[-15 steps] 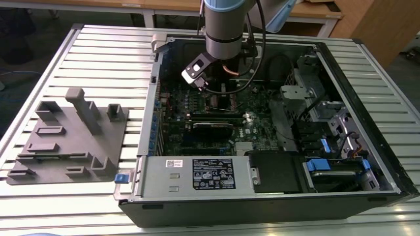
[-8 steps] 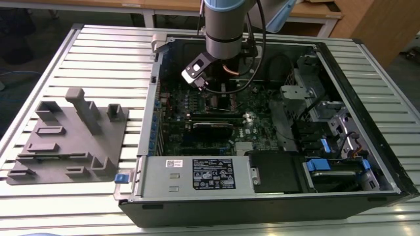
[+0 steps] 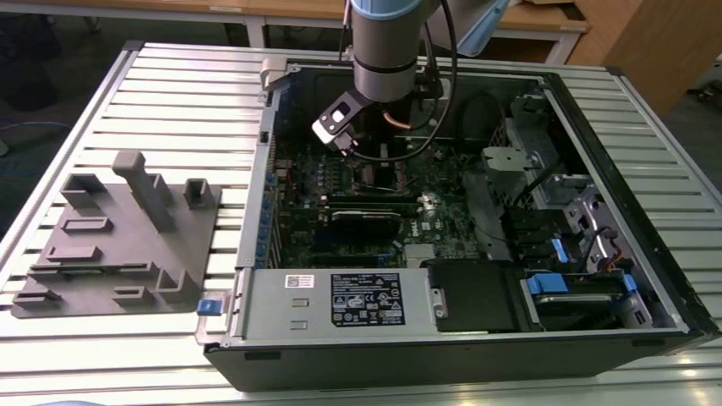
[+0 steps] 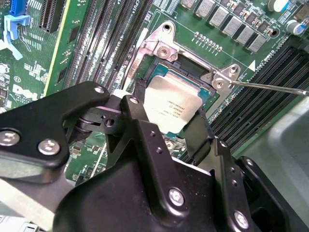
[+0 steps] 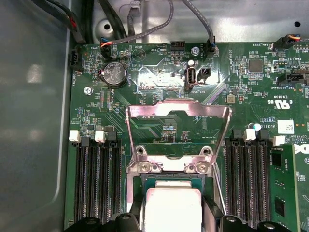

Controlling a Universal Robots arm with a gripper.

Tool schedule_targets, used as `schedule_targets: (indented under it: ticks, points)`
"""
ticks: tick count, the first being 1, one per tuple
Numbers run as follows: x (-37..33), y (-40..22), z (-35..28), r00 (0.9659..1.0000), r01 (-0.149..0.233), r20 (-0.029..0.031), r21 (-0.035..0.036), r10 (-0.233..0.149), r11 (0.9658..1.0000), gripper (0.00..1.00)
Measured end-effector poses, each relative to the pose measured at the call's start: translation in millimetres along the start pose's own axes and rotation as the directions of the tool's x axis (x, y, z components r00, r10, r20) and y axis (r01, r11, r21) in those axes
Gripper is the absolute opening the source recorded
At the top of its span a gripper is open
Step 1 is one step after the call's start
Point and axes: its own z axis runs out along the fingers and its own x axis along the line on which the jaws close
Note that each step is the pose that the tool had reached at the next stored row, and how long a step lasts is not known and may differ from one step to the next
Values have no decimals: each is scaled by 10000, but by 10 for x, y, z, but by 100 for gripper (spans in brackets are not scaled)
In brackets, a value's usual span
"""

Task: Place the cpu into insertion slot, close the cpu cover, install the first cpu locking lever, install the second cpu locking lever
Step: 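Place the cpu into insertion slot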

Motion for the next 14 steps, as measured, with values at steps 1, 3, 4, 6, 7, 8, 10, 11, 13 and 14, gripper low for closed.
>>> schedule_targets:
  ticks: [1,3,4,6,7,8,10,11,13,14]
  points:
    - [1,0,1,10000,0,-4,-1,0,10000,56]
    - [3,1,6,10000,-3,-15,-7,3,10000,57]
    - [2,1,5,10000,-2,-10,-7,2,10000,63]
    - [0,0,2,10000,-1,-2,-1,1,10000,63]
    - [0,0,2,10000,-1,-1,-1,1,10000,63]
    - [1,0,-1,10000,0,-1,0,0,10000,63]
    - [1,2,-18,10000,-1,-1,-1,1,10000,63]
    - [1,3,-33,10000,0,4,-1,0,10000,63]
    - [1,6,-62,10000,3,25,-1,-3,10000,63]
    - [2,8,-79,10000,3,33,-2,-3,10000,63]
